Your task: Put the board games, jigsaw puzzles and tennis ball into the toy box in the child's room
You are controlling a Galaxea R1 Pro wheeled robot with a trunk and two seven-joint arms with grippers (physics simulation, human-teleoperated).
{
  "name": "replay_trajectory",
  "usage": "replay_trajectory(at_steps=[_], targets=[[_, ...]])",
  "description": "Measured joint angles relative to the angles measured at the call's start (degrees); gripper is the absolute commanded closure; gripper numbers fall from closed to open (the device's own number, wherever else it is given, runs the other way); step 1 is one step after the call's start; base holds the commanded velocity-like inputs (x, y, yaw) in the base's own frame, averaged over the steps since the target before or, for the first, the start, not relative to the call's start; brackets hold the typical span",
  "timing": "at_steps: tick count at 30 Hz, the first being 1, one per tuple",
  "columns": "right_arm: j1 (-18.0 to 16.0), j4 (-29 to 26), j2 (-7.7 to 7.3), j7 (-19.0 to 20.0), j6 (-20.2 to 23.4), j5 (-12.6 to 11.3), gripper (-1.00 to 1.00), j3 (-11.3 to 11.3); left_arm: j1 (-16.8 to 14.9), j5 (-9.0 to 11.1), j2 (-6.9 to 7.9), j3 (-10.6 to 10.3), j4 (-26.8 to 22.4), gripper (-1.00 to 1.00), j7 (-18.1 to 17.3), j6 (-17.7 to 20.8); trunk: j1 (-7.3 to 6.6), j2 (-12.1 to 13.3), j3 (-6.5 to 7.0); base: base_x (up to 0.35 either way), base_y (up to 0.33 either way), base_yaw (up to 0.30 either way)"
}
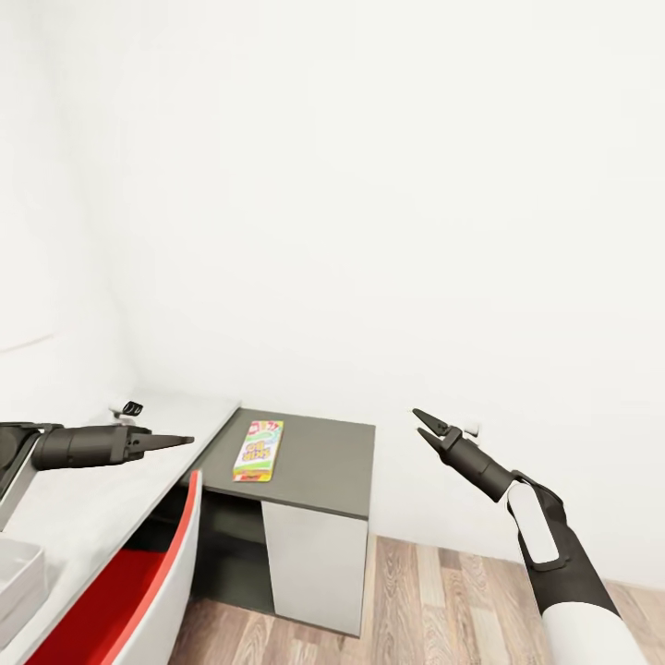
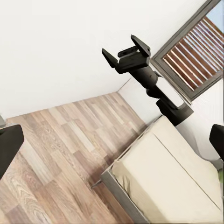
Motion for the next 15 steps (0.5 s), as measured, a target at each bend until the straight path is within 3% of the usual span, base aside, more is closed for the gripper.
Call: replay_trajectory(at_steps=[15], targets=[[0.0,0.44,0.0,-0.1,-0.08,0.09,-1.0,-0.04,0.0,0.0,0.0,-0.02,0.0,-1.0,0.0,-0.02,0.0,0.0,0.58,0.0,0.0,-0.258]])
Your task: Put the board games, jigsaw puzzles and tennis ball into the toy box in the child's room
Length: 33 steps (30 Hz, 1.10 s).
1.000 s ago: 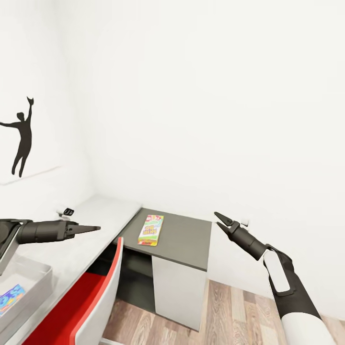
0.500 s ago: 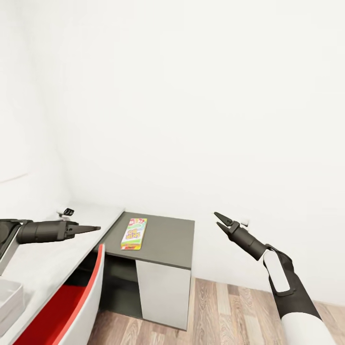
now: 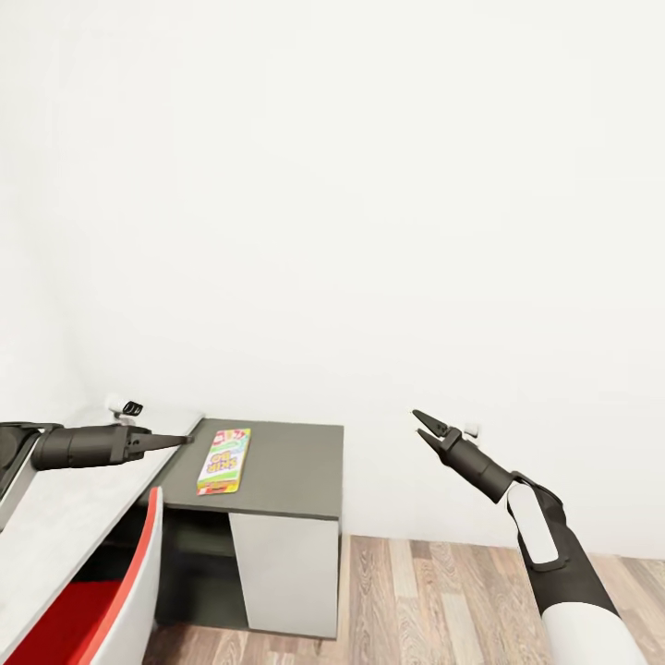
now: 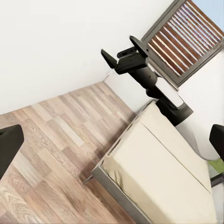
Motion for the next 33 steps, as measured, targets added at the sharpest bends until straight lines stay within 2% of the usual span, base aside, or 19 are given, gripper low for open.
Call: replay_trajectory(at_steps=[22,33], targets=[[0.0,0.31,0.0,0.05,-0.38,0.01,-1.0,0.02,0.01,0.0,0.0,-0.03,0.0,-1.0,0.0,-0.05,0.0,0.0,0.77,0.0,0.0,-0.224],[-0.01,0.25,0.06,-0.12,-0.39,0.14,-1.0,0.09,0.02,0.01,0.02,-0.06,0.01,-1.0,0.01,-0.32,0.0,0.0,1.05,0.0,0.0,-0.113]])
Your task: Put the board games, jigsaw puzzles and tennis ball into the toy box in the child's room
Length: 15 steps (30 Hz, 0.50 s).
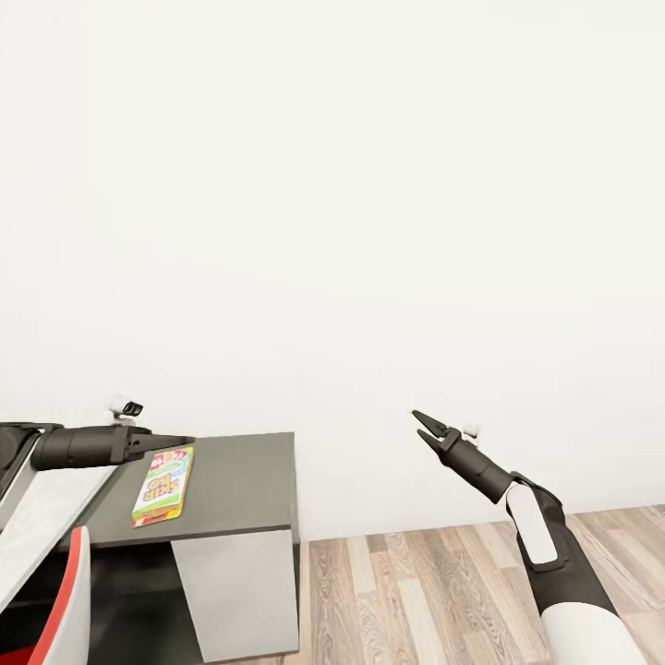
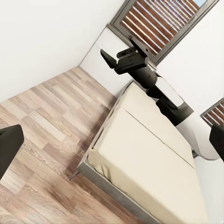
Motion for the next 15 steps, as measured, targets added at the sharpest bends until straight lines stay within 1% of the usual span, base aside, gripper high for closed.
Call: replay_trajectory(at_steps=[6,7,11,13,14,15], targets=[[0.0,-0.01,0.1,-0.66,-0.67,0.23,-1.0,0.22,0.0,0.0,0.0,-0.06,0.05,-1.0,0.0,0.0,0.0,0.0,0.01,0.0,0.0,-0.006],[0.0,0.06,0.12,-3.45,-1.44,0.41,-1.0,0.39,0.0,0.0,0.0,-0.03,0.06,-1.0,0.0,-0.03,0.0,0.0,0.01,0.0,0.0,0.0],[-0.02,0.17,0.12,-7.68,-1.64,0.42,-1.0,0.52,0.0,0.0,0.0,-0.1,0.08,-1.0,0.0,-0.02,0.0,0.0,0.01,0.0,0.0,0.0],[-0.02,1.31,0.12,-11.14,-1.69,0.49,-1.0,0.61,0.0,0.0,0.0,-0.14,0.31,-1.0,0.0,-0.04,0.0,0.01,0.01,0.0,0.0,0.0],[0.0,1.84,0.1,-12.23,-1.68,0.48,-1.0,0.63,0.0,0.0,0.0,-0.15,0.44,-1.0,0.0,-0.05,0.0,0.0,0.01,0.0,0.0,0.0],[0.04,3.05,0.07,-14.52,-1.65,0.52,-1.0,0.65,0.0,0.0,0.0,-0.16,0.68,-1.0,0.0,-0.08,0.0,0.01,0.01,0.0,0.0,0.0]])
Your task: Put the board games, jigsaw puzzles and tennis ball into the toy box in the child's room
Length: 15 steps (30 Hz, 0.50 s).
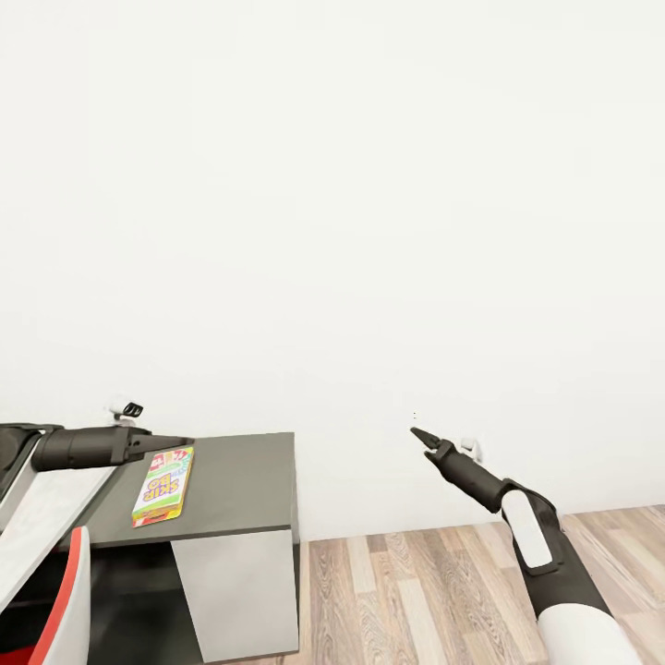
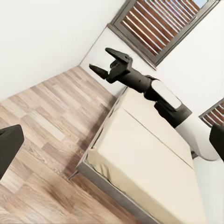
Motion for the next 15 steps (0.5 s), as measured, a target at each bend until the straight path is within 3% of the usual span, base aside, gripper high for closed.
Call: replay_trajectory(at_steps=[6,11,15], targets=[[-0.45,4.76,-0.04,-12.56,0.47,-0.13,-1.0,0.1,0.0,-0.08,0.0,0.21,1.61,-1.0,0.0,-0.39,0.0,0.0,0.0,0.0,0.0,0.0],[-0.63,5.43,-0.06,-18.12,0.77,1.45,-1.0,0.47,0.0,-0.09,-0.02,0.09,1.88,-1.0,0.0,-0.56,0.0,0.0,0.0,0.0,0.0,0.0],[-0.72,5.55,-0.19,-19.31,0.97,3.13,-1.0,0.84,0.0,-0.07,-0.46,0.09,1.92,-1.0,1.85,-0.58,0.0,0.0,0.0,0.0,0.0,0.0]])
